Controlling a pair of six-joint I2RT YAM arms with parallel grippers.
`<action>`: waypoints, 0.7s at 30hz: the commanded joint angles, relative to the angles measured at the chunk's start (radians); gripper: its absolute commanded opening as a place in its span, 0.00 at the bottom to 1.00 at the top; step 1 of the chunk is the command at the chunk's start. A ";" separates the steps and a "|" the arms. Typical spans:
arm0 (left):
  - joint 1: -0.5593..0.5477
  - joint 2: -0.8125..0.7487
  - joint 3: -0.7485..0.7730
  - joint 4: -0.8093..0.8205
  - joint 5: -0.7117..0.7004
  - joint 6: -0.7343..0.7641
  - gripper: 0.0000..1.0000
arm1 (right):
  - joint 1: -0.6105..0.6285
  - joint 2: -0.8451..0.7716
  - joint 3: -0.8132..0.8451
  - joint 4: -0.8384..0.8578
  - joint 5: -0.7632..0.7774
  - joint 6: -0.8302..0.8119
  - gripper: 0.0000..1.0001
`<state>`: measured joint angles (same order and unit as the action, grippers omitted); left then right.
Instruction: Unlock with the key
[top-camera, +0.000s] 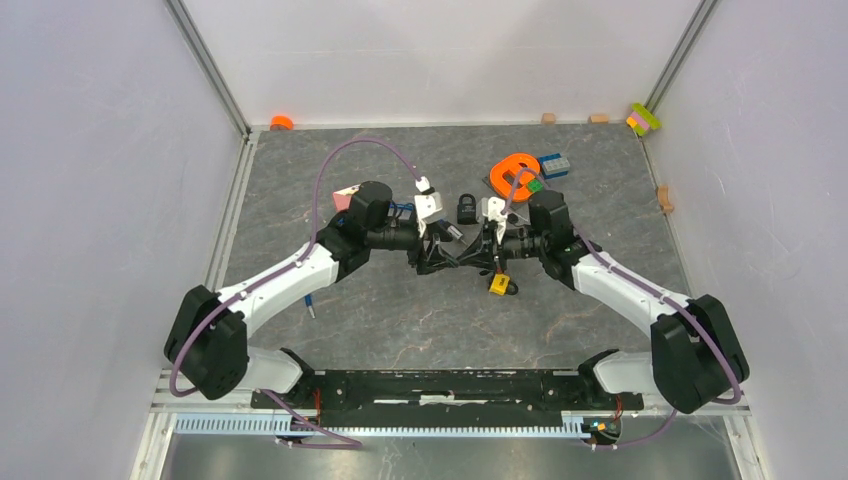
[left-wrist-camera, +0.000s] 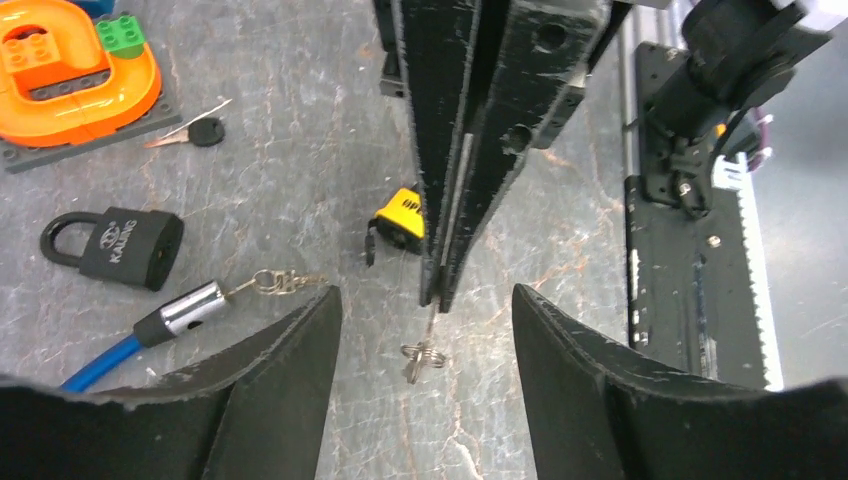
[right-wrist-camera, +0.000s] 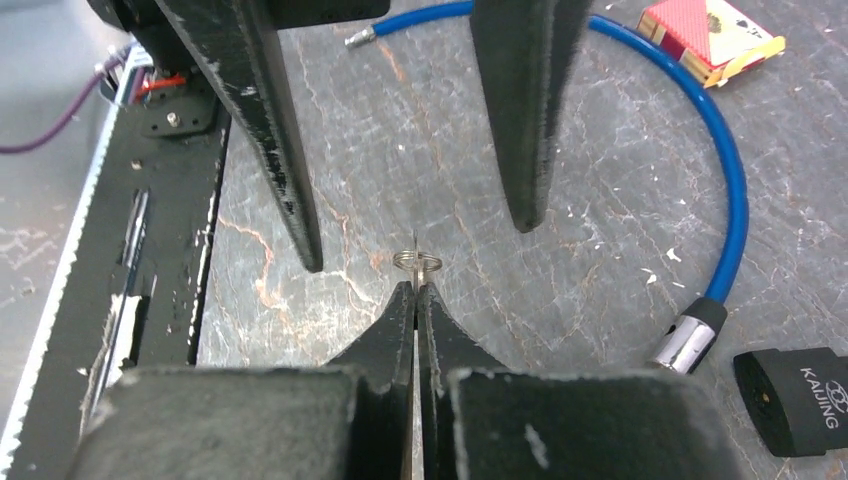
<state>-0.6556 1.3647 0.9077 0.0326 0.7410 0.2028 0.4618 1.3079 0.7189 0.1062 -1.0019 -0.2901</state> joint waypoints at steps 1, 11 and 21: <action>0.009 -0.019 0.046 0.026 0.106 -0.095 0.66 | -0.034 -0.027 -0.001 0.168 -0.078 0.163 0.00; 0.029 0.003 0.026 0.107 0.127 -0.163 0.52 | -0.071 -0.034 -0.052 0.326 -0.136 0.330 0.00; 0.042 0.017 0.021 0.130 0.154 -0.182 0.48 | -0.075 -0.038 -0.055 0.339 -0.159 0.347 0.00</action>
<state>-0.6201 1.3773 0.9230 0.1120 0.8494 0.0631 0.3920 1.2991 0.6708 0.3897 -1.1362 0.0299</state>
